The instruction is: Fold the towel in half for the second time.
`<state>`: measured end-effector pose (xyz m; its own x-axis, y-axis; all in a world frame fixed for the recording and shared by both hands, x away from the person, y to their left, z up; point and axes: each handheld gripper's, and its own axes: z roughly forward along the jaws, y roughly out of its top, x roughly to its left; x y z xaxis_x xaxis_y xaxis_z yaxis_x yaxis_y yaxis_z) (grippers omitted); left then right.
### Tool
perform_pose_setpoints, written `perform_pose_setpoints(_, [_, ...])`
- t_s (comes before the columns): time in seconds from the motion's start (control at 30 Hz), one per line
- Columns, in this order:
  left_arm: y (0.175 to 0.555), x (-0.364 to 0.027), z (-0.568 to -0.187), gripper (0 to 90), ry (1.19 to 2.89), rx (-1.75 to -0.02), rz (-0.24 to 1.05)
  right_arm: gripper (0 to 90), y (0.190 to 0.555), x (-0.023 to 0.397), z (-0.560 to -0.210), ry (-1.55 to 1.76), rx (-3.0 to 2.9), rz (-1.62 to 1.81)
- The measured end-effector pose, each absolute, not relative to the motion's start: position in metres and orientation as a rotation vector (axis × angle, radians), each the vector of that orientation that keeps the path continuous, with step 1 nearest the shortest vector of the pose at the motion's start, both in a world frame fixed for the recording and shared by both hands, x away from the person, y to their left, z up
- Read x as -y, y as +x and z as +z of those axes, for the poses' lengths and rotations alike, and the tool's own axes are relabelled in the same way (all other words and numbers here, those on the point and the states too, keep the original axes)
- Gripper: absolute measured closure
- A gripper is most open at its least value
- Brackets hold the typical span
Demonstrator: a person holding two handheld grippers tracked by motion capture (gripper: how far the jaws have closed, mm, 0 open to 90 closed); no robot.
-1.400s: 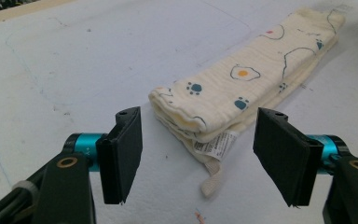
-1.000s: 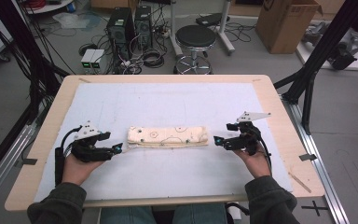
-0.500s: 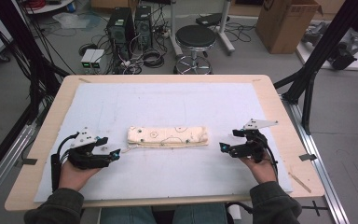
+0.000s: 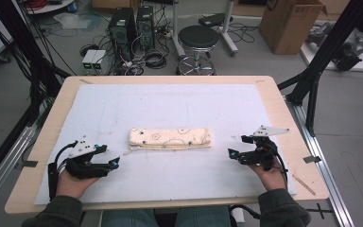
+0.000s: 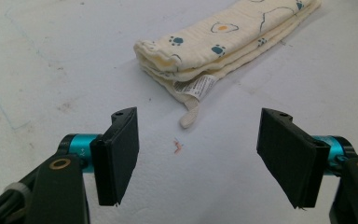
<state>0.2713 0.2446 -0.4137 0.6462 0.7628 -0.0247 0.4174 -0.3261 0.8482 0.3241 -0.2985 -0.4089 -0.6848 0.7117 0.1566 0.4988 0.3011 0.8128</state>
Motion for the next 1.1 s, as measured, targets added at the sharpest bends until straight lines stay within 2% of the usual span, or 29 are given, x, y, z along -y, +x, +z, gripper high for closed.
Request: perform_pose_setpoints(1.1, [0.243,-0.250,-0.420,28.6,1.954,-0.912,0.508,12.3,0.296,0.312,-0.425,1.129,-2.309,1.308])
